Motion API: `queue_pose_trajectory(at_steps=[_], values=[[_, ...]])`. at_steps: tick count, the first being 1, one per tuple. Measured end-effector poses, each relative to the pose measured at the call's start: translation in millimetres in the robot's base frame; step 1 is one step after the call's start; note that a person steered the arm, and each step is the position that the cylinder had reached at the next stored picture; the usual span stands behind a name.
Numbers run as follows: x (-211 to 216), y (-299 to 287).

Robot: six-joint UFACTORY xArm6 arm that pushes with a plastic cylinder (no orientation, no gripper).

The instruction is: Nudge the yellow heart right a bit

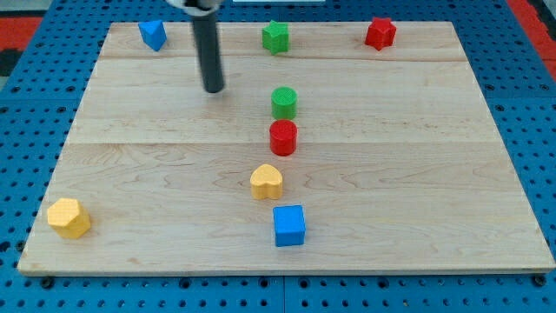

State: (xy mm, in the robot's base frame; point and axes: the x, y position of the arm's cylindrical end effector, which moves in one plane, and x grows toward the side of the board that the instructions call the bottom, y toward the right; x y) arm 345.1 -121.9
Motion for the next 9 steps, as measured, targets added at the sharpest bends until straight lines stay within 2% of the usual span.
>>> queue_pose_trajectory(at_steps=[2, 3, 6, 8, 9], values=[[98.5, -137.9], [104.0, -171.2], [104.0, -166.1], [111.9, -43.7], [143.9, -14.8]])
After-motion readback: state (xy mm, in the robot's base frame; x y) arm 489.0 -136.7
